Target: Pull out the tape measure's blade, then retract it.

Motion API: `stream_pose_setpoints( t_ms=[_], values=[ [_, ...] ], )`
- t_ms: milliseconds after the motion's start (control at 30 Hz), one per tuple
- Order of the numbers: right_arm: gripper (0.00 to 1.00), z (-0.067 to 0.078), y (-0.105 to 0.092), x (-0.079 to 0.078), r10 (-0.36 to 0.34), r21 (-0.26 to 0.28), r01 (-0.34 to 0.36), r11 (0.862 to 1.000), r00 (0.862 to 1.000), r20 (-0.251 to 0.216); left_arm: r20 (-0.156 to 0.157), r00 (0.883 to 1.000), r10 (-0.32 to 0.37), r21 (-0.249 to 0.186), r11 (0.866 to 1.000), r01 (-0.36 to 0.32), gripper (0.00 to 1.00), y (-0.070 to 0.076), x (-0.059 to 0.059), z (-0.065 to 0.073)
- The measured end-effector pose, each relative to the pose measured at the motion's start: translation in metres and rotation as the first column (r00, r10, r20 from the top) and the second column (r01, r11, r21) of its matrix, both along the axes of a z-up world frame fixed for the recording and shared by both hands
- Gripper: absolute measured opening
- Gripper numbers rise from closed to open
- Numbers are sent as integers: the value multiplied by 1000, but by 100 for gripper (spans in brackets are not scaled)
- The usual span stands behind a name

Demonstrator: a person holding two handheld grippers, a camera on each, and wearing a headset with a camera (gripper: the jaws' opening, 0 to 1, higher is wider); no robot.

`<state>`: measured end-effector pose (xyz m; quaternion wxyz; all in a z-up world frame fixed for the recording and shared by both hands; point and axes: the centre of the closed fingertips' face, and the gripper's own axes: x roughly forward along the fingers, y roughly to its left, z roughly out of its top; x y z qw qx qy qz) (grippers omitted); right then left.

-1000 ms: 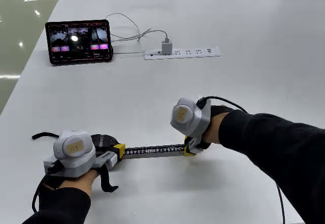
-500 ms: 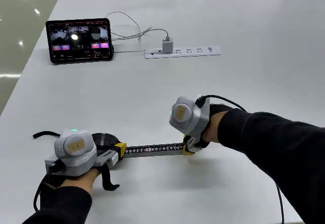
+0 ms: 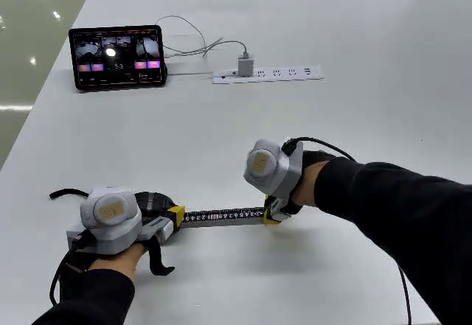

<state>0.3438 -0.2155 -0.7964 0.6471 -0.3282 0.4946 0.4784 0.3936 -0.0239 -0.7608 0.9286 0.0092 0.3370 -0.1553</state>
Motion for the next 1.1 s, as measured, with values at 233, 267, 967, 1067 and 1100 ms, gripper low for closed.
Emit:
stream_pose_setpoints(
  t_ms=[233,267,967,1067,1100],
  values=[
    [9,0,2,1,3,3,-3,1000,1000,-1,-1,1000,-1,0,1000,1,60,0,0,0],
    [9,0,3,1,2,3,-2,1000,1000,0,-1,1000,-2,0,1000,2,60,0,0,0],
    [9,0,10,2,-1,4,1,1000,1000,-2,-2,1000,-10,0,1000,10,60,0,1,0],
    [9,0,11,2,-3,8,3,1000,1000,-3,-2,1000,-9,-2,1000,9,60,0,1,-1],
    [9,0,12,2,-3,9,3,1000,1000,-4,-1,1000,-9,-2,1000,9,60,0,1,-1]
  ],
)
